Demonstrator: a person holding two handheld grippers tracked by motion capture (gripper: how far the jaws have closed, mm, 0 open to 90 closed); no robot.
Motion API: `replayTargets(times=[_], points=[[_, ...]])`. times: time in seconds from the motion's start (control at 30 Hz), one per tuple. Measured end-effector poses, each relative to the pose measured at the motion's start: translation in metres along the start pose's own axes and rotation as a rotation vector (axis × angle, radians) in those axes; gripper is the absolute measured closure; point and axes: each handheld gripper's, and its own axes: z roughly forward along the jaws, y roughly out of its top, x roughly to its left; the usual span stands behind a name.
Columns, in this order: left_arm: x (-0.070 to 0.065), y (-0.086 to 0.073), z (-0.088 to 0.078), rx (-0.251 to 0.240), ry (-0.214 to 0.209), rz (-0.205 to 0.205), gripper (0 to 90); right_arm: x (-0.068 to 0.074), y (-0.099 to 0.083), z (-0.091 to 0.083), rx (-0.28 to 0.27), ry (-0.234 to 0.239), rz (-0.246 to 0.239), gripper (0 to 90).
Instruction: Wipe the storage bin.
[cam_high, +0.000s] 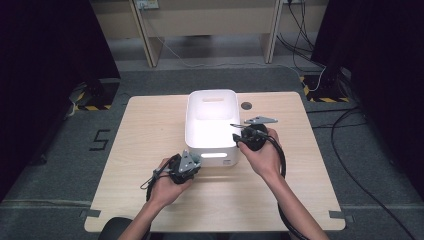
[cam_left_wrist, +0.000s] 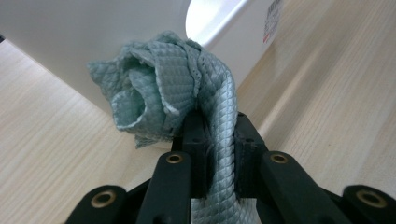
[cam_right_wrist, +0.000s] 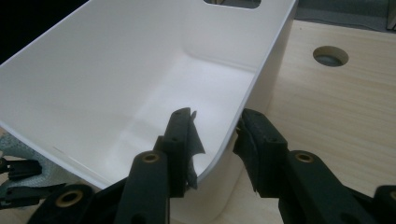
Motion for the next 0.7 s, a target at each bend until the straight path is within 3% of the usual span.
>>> replayTargets(times=[0.7], points=[[-0.008,-0.012,0.023,0.067,-0.002,0.006,78.4,0.0,0.0,0.0,-0.001,-0.001,0.006,65.0]])
